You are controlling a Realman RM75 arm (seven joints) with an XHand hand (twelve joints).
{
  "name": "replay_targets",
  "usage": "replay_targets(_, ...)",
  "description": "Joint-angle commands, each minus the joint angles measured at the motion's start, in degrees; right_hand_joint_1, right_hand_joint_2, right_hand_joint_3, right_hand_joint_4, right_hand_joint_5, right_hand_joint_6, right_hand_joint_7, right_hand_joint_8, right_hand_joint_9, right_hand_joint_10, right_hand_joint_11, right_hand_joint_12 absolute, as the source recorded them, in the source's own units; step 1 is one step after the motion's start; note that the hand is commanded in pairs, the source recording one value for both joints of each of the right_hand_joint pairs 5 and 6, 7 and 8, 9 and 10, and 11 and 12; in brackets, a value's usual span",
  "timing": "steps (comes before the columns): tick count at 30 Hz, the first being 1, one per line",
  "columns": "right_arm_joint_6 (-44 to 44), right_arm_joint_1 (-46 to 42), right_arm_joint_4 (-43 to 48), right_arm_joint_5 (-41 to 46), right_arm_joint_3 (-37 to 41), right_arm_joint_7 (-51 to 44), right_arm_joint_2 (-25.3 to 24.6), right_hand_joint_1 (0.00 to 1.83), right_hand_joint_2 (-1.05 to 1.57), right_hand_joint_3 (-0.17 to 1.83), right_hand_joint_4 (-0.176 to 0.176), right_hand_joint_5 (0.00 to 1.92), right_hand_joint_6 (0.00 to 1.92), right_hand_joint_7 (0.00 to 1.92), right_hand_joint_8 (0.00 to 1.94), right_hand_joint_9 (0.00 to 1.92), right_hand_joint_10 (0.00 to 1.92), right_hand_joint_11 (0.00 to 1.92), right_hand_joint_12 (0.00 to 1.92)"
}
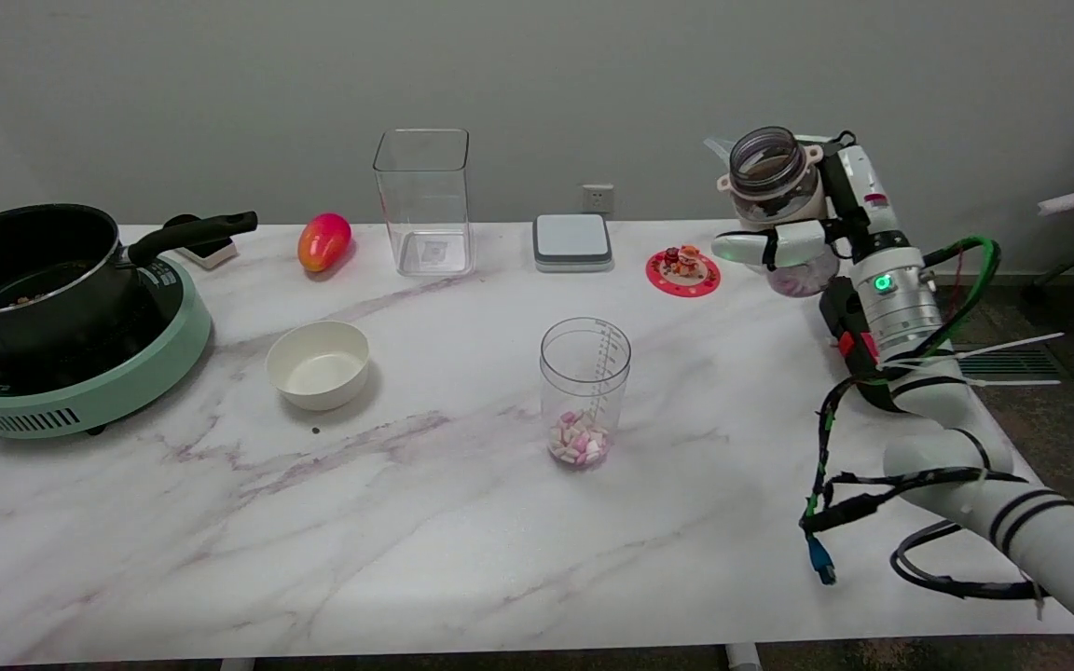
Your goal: Place the bottle onto the table.
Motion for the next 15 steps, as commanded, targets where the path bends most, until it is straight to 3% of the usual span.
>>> replay_targets(1, 10.6, 21.2, -31.7, -7.5, -14.5, 31.9, -6.5, 1.45, 1.11, 0.38, 0.000, 1.70, 1.70, 1.75, 1.75, 1.33, 1.33, 1.24, 1.24)
replay_targets(15, 10.1, 20.0, -30.0, -5.9, -14.1, 33.3, -14.3, 1.44, 1.08, 0.43, 0.000, 1.72, 1.72, 1.74, 1.74, 1.33, 1.33, 1.23, 1.23)
